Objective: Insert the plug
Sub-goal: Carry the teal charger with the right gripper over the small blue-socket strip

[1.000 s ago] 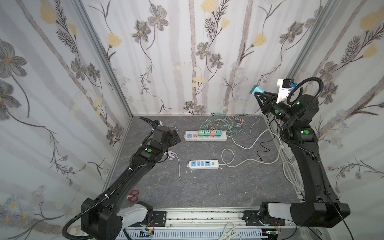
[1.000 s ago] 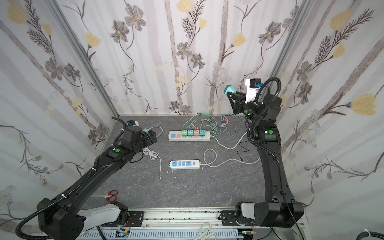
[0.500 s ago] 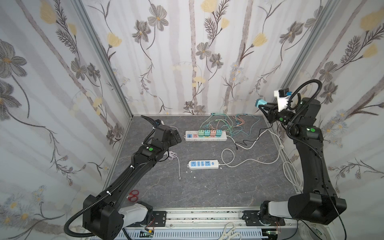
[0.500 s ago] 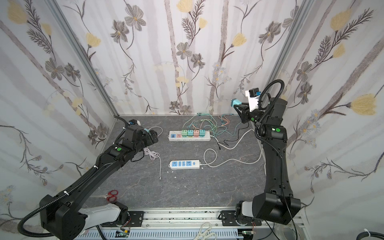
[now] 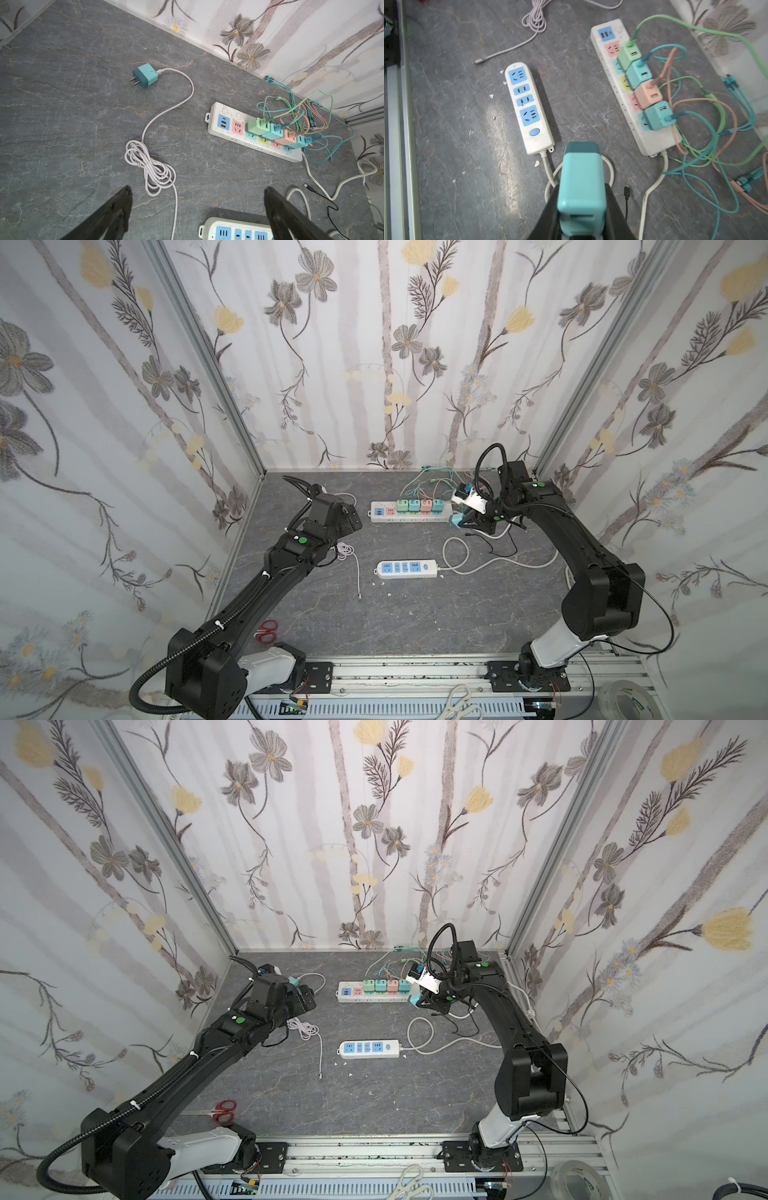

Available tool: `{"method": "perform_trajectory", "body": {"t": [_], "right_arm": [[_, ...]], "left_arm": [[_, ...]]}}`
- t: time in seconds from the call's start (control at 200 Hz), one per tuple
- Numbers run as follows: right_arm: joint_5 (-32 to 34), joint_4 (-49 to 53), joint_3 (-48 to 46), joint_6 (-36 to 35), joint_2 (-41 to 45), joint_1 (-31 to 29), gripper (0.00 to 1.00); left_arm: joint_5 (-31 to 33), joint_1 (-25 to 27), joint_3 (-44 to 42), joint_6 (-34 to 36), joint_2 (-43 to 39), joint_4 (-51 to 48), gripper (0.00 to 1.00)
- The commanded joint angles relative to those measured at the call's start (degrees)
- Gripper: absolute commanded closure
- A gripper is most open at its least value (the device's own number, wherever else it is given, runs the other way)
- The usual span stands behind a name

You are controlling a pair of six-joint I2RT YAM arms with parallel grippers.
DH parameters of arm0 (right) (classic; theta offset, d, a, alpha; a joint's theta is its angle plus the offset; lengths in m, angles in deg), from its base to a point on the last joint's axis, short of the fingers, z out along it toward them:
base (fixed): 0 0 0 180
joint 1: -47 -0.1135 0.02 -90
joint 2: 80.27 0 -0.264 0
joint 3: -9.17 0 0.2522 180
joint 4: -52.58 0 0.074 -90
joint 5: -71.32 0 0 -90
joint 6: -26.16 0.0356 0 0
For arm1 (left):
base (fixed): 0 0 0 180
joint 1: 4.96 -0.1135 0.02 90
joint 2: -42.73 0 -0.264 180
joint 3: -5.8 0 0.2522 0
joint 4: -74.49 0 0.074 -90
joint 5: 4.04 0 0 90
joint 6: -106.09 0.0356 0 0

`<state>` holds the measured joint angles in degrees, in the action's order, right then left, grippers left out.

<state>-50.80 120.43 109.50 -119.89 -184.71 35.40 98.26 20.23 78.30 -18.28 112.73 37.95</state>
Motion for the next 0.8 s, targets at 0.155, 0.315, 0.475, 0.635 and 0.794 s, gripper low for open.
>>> {"method": "perform_trajectory", "body": {"t": [0.155, 0.315, 0.475, 0.635, 0.794], "right_arm": [[12.89, 9.89, 6.08, -5.30, -6.60, -8.95, 0.98], [19.42, 13.06, 9.85, -5.15, -10.27, -14.94, 0.97], [24.05, 14.82, 12.79, -5.59, -12.81, -19.84, 0.96], [24.63, 16.75, 17.00, -5.47, -16.38, -23.55, 0.96], [26.30, 20.01, 22.68, -4.12, -21.55, -26.30, 0.95]], "left_arm": [[2.56, -0.23, -1.17, -0.42, -0.36, -0.37, 0.00], [4.64, -0.91, -3.37, -1.02, -1.89, 0.34, 0.00], [6.35, -2.73, -6.69, -1.71, -5.04, 1.34, 0.00], [6.55, -4.66, -9.61, -2.28, -7.54, 1.97, 0.00], [6.64, -5.71, -11.01, -2.98, -8.56, 1.76, 0.00]]}}
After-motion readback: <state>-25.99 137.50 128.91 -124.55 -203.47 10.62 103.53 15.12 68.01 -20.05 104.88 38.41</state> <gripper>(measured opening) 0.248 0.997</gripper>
